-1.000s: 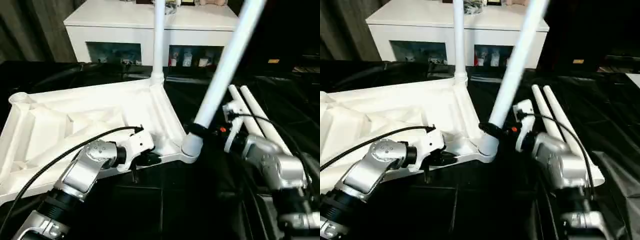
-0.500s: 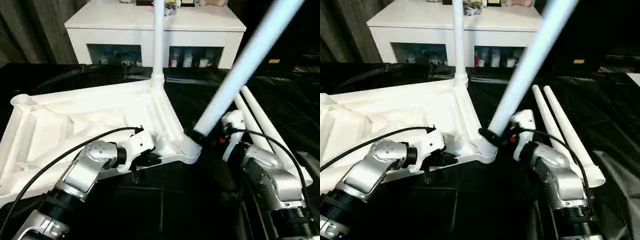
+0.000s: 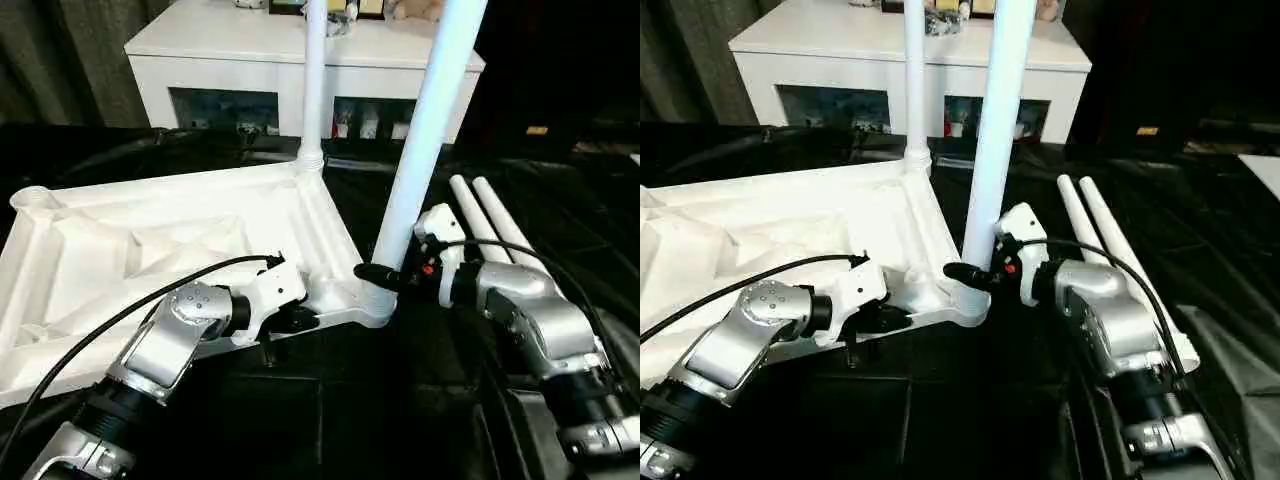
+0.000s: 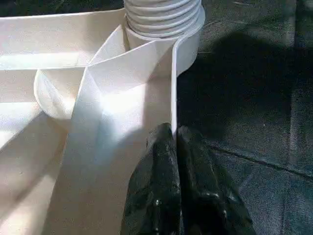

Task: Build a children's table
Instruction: Insert table leg to table base, then rotate leg to tighten

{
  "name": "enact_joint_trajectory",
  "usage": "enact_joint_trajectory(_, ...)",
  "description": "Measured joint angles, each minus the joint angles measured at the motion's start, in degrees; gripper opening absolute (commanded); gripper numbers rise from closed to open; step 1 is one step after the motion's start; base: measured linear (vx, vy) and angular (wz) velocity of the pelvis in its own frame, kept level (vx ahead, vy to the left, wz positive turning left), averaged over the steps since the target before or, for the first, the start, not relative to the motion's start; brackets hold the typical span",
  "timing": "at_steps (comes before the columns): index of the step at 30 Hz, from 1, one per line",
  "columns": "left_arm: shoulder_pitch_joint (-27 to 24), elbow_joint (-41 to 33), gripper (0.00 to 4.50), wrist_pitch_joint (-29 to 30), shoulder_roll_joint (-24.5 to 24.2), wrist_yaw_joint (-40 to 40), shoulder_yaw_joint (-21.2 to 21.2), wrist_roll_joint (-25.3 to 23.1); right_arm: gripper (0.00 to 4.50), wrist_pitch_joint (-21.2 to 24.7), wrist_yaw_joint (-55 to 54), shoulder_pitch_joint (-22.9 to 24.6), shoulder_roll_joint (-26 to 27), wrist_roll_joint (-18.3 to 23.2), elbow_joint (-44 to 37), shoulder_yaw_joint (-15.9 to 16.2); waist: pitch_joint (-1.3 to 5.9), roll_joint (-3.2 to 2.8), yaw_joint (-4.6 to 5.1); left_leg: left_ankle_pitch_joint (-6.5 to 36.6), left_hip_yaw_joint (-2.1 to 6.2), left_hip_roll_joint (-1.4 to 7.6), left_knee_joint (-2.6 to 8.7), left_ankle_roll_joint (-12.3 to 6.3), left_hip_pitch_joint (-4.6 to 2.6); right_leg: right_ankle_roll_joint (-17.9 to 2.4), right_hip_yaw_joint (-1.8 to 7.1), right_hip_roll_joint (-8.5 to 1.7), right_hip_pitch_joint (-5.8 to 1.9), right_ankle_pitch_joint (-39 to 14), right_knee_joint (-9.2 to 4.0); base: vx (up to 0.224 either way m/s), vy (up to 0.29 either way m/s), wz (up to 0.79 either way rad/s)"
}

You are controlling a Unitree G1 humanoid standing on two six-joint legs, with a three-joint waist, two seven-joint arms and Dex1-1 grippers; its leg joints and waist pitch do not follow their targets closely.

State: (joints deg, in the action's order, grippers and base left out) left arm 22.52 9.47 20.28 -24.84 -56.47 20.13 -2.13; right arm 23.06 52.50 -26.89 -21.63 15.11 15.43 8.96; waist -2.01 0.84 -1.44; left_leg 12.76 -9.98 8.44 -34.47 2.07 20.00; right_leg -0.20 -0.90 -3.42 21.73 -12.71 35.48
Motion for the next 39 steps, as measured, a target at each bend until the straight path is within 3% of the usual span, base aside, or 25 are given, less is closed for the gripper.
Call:
enact_joint_trajectory(10,-0.7,-0.5,0.0,-0.3,-0.3,0.4,0.0,0.2,1.85,-0.3,-0.2,1.0,0.3,-0.1,-0.5,0.0,0.11,0.12,0.02,0.0,-0.01,0.0,0.18,0.01,-0.04,-0.2,-0.01,0.0,-0.03,0.1,-0.34,0.0,0.0,0.0)
enact_joint_trajectory(15,0.1,2.1,0.0,-0.4,0.3,3.2,-0.9,-0.1,1.85,-2.2,-8.3,-0.6,4.7,-1.4,2.5,-0.8,0.11,0.0,0.66,0.0,0.03,0.0,0.22,0.05,-0.17,0.0,-0.03,0.02,0.08,0.0,-0.37,0.0,0.0,0.0)
enact_joint_trajectory(17,1.2,4.1,0.0,2.2,3.7,7.8,-2.2,-0.7,1.85,-2.7,-17.2,-2.7,9.2,-2.4,6.7,-2.8,0.12,-0.15,1.32,0.0,0.05,-0.03,0.2,0.05,-0.31,0.1,-0.01,0.01,0.14,-0.1,-0.55,0.0,0.0,0.0)
enact_joint_trajectory(23,4.2,6.5,0.0,10.4,12.7,18.8,-2.4,-3.2,1.84,-5.1,-36.4,-9.5,16.1,-4.9,18.0,-5.9,-0.04,-0.36,2.37,0.0,0.31,-0.12,0.23,0.02,-0.66,0.3,-0.24,-0.01,0.16,-0.1,-1.95,-0.026,0.018,-0.05)
enact_joint_trajectory(26,5.4,7.7,0.0,13.4,16.8,22.7,-2.4,-4.1,1.84,-6.5,-43.3,-13.2,18.8,-4.9,24.2,-7.9,-0.05,-0.31,2.7,0.0,0.37,-0.12,0.26,0.01,-0.55,0.3,-0.41,-0.04,0.15,-0.1,-2.59,0.0,0.0,0.0)
enact_joint_trajectory(29,6.7,9.6,0.0,14.8,19.7,25.9,-2.8,-4.4,1.84,-8.3,-49.3,-16.1,20.7,-5.8,29.1,-9.2,-0.08,0.14,2.65,0.0,0.35,-0.14,0.24,0.0,-0.53,0.2,-0.45,-0.08,0.18,-0.1,-2.8,0.0,0.0,0.0)
enact_joint_trajectory(39,7.5,10.5,0.0,14.4,20.7,28.1,-3.4,-4.4,1.84,-12.3,-53.8,-19.7,22.4,-6.8,35.0,-9.9,-0.12,0.14,2.63,0.0,0.35,-0.12,0.31,-0.02,-0.5,0.2,-0.49,-0.08,0.33,-0.1,-2.89,0.0,0.0,0.0)
